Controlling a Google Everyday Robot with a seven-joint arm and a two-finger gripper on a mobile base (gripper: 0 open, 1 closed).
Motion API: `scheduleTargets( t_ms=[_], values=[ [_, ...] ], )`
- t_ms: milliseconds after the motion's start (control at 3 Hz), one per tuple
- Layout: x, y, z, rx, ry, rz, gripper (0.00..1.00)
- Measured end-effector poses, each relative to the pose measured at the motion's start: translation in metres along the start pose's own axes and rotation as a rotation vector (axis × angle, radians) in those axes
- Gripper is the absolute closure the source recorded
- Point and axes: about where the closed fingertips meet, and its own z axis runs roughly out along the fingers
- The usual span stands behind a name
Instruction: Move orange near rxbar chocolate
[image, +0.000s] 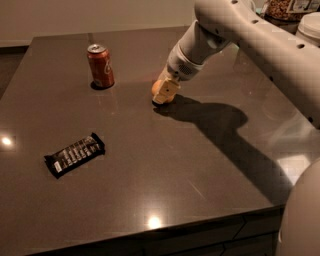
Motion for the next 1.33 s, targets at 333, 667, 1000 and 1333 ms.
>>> scheduleTargets(
  t_ms=[333, 667, 1000, 1333],
  values=[
    [-0.021, 0.019, -0.007, -0.024, -0.031, -0.061, 0.95],
    [-0.051, 0.058, -0.011, -0.084, -0.079, -0.154, 1.00],
    [-0.075, 0.097, -0.011, -0.149, -0.114, -0.234, 1.00],
    [-0.091, 0.130, -0.005, -0.204, -0.132, -0.299, 1.00]
  ],
)
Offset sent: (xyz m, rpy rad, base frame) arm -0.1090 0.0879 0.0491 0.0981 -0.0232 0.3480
